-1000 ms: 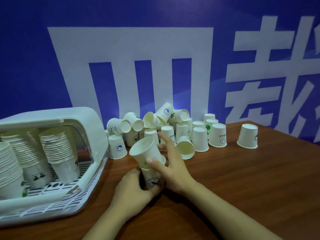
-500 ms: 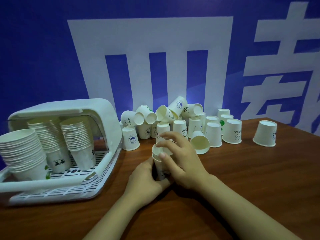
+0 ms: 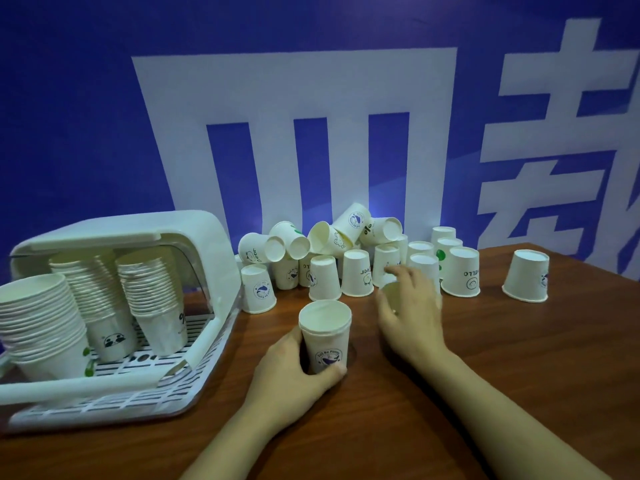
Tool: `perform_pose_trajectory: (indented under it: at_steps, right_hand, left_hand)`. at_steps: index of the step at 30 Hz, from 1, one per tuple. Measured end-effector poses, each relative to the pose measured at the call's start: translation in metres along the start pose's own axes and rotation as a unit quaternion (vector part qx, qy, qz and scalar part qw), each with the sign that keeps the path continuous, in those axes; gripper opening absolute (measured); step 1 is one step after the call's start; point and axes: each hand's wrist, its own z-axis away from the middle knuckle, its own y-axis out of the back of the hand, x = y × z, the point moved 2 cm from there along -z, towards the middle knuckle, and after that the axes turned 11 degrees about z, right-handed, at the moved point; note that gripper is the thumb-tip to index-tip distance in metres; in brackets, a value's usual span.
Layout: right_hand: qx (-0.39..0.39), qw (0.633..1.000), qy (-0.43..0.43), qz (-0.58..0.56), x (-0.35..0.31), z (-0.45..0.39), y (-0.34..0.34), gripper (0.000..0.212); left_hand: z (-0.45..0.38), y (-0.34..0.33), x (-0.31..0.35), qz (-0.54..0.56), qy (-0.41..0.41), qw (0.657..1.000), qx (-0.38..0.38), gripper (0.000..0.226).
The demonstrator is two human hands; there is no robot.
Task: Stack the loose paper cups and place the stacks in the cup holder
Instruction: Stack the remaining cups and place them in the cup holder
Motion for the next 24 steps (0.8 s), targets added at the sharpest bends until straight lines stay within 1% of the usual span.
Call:
perform_pose_trajectory:
  at_steps: [1, 2, 3, 4, 6, 8, 9, 10, 11, 12, 14, 15, 16, 17, 19, 20, 22, 24]
  right_hand:
    - [-0.035, 0.995, -0.051, 0.072, 0.008, -0.003, 0.002, 0.053]
    - [-0.071, 0.985, -0.083, 0.13, 0.015, -0.005, 0.002, 0.061]
    - [-0.098, 0.977, -0.094, 0.165, 0.019, -0.006, 0.002, 0.064]
    - [-0.11, 0.974, -0.092, 0.174, 0.02, -0.005, 0.002, 0.062]
    - [-0.099, 0.983, -0.076, 0.136, 0.015, -0.003, 0.003, 0.051]
    - [-0.061, 0.996, -0.057, 0.041, 0.004, -0.001, 0.007, 0.054]
    - [-0.037, 0.999, -0.032, -0.013, 0.0, -0.001, 0.01, 0.056]
    - [-0.027, 0.999, 0.002, -0.038, -0.003, -0.001, 0.012, 0.055]
    - [-0.042, 0.998, 0.042, -0.029, -0.004, -0.002, 0.01, 0.056]
    - [-0.088, 0.993, 0.074, 0.007, -0.004, -0.003, 0.007, 0.065]
    - [-0.203, 0.969, 0.112, 0.087, -0.004, 0.0, -0.001, 0.093]
    - [-0.225, 0.959, 0.126, 0.116, -0.002, 0.002, -0.008, 0.1]
    - [-0.222, 0.956, 0.135, 0.138, -0.001, 0.004, -0.012, 0.101]
    - [-0.201, 0.957, 0.138, 0.155, 0.001, 0.003, -0.015, 0.099]
    - [-0.135, 0.965, 0.141, 0.176, 0.004, -0.001, -0.016, 0.091]
    - [-0.094, 0.971, 0.141, 0.166, 0.005, -0.003, -0.015, 0.085]
    - [-0.002, 0.989, 0.122, 0.087, 0.001, -0.004, -0.009, 0.073]
    - [0.073, 0.993, 0.091, -0.033, -0.009, -0.006, 0.002, 0.071]
  left_hand:
    - [-0.001, 0.0, 0.0, 0.001, 0.001, 1.0, -0.002, 0.061]
    - [-0.001, 0.0, 0.0, 0.001, 0.0, 1.0, -0.002, 0.059]
    - [-0.002, 0.0, -0.001, 0.0, -0.001, 1.0, -0.001, 0.058]
    - [-0.002, 0.0, -0.001, -0.003, -0.003, 1.0, -0.001, 0.057]
    - [-0.002, 0.0, -0.001, -0.006, -0.004, 1.0, -0.001, 0.057]
    - [-0.002, -0.001, -0.002, -0.006, -0.006, 1.0, -0.001, 0.061]
    - [-0.002, -0.001, -0.002, -0.007, -0.006, 1.0, -0.002, 0.063]
    - [-0.001, -0.001, -0.002, -0.007, -0.006, 1.0, -0.003, 0.063]
    - [-0.001, 0.0, -0.002, -0.007, -0.006, 1.0, -0.002, 0.062]
    - [-0.001, 0.0, -0.002, -0.007, -0.008, 1.0, 0.0, 0.062]
    - [-0.002, 0.0, -0.002, -0.009, -0.007, 1.0, -0.002, 0.062]
    - [-0.002, 0.0, -0.002, -0.01, -0.006, 1.0, -0.002, 0.063]
    - [-0.003, -0.001, -0.002, -0.011, -0.005, 1.0, -0.003, 0.064]
    - [-0.003, -0.001, -0.002, -0.013, -0.005, 1.0, -0.004, 0.065]
    - [-0.003, -0.001, -0.002, -0.014, -0.007, 1.0, -0.003, 0.068]
    - [-0.003, -0.001, -0.003, -0.013, -0.007, 1.0, -0.003, 0.068]
    - [-0.002, -0.002, -0.003, -0.013, -0.007, 1.0, -0.004, 0.067]
    - [-0.002, -0.001, -0.002, -0.015, -0.011, 1.0, 0.0, 0.066]
